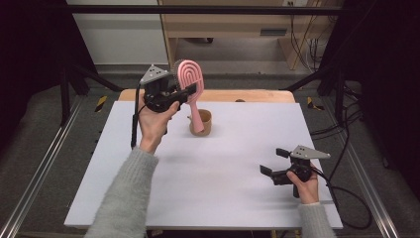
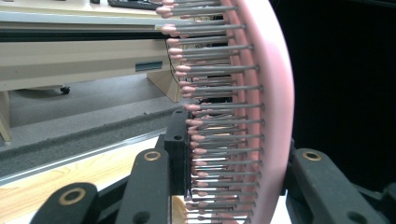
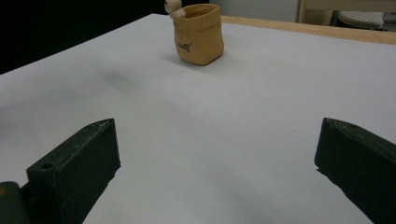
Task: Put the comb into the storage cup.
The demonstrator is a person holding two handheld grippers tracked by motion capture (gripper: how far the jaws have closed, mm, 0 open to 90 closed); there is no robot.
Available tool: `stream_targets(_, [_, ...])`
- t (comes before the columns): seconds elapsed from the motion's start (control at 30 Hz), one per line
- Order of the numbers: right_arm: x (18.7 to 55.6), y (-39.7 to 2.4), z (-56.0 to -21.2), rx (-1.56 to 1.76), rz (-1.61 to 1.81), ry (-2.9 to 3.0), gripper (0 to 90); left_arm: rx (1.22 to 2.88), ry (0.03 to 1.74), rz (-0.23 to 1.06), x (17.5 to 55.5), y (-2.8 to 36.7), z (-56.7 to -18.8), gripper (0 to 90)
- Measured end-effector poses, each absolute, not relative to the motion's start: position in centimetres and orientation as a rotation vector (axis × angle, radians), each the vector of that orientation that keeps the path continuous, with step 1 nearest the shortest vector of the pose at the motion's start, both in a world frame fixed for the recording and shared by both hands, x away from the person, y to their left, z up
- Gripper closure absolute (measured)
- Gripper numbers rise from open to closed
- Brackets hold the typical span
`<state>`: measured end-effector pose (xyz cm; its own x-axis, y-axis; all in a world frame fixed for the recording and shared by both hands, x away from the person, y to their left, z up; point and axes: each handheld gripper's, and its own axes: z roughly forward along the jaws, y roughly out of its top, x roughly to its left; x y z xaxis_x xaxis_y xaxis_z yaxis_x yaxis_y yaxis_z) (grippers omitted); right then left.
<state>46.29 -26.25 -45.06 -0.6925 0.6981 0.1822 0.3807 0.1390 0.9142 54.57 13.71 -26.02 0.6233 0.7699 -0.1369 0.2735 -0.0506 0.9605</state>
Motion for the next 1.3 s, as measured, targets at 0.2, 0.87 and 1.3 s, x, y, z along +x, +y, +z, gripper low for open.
stream_targets(0.2, [46.3,-26.3,-45.0,1.047,1.575,2.131,0.4,1.619,0.888,0.507,55.2,13.3,-25.7,62.3])
stream_targets(0.87, [46.3,-26.2,-45.1,1.045,1.569,2.138,0.4,1.619,0.929,0.534,58.0,12.7,-25.7,62.3])
stream_targets(1.3, [46.3,-26.2,-45.1,1.043,1.569,2.138,0.4,1.626,0.945,0.546,59.8,12.1,-26.7,62.3])
